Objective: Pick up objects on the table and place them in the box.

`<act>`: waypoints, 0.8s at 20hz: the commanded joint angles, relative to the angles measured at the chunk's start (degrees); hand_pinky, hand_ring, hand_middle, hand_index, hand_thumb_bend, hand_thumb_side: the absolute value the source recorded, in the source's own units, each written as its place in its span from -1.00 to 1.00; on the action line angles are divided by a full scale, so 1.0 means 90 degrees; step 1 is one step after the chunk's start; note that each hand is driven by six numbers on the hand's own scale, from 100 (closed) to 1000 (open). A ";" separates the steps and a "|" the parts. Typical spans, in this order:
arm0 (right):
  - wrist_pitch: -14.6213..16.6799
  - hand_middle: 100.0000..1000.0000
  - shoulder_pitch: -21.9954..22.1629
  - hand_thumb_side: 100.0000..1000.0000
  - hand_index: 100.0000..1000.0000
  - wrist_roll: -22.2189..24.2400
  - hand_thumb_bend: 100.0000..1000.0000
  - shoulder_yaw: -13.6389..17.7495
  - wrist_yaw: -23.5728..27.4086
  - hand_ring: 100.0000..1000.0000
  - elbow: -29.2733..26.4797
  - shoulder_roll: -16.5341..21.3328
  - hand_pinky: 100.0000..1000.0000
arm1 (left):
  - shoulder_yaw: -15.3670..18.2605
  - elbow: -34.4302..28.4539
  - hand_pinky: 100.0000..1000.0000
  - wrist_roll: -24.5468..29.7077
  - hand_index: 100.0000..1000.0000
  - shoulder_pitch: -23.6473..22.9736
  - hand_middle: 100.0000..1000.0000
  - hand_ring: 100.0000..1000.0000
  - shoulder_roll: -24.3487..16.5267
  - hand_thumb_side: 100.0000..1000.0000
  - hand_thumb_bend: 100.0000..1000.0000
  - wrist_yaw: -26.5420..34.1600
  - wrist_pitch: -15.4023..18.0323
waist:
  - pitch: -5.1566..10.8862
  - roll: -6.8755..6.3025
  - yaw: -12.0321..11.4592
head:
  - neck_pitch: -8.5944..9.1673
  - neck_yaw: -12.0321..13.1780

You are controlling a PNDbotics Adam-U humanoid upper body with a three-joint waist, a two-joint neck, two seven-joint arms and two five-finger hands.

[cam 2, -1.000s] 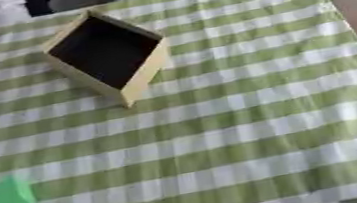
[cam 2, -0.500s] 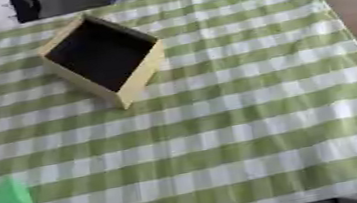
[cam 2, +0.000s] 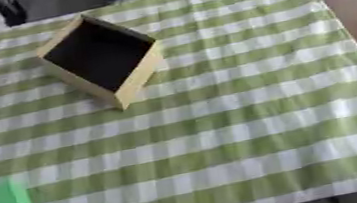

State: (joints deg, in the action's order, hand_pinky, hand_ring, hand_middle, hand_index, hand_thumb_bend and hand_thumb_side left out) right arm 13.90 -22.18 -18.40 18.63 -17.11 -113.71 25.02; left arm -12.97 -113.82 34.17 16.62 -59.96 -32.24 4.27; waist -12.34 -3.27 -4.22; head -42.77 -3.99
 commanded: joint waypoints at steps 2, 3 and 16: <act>0.0010 0.39 -0.0069 0.93 0.82 0.0023 -1.00 -0.0006 -0.0007 0.54 -0.0098 0.0176 0.07 | -0.0166 -0.0086 0.80 -0.0012 0.83 -0.0009 0.70 0.82 -0.0274 0.21 0.26 0.0049 -0.0318 | 0.0107 0.0009 0.0025 | -0.0010 0.0030; 0.0009 0.39 -0.0070 0.92 0.82 0.0026 -1.00 -0.0007 -0.0002 0.54 -0.0098 0.0173 0.06 | -0.0200 -0.0086 0.79 0.0013 0.83 -0.0006 0.69 0.82 -0.0276 0.18 0.28 0.0047 -0.0365 | 0.0105 0.0010 0.0031 | -0.0012 0.0034; -0.0006 0.38 -0.0072 0.93 0.82 0.0051 -1.00 0.0007 0.0051 0.54 -0.0098 0.0088 0.06 | -0.0619 0.0291 0.56 0.0159 0.80 0.0002 0.37 0.55 -0.0107 0.25 0.40 -0.0356 -0.0842 | 0.0076 0.0001 0.0143 | -0.0021 0.0144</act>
State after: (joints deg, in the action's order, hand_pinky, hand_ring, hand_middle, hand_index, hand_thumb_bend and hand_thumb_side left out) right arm 13.83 -22.19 -18.09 18.54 -17.00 -113.71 24.99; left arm -18.73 -111.42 35.61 16.20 -59.85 -34.86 -2.93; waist -12.37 -3.29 -2.94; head -42.76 -2.96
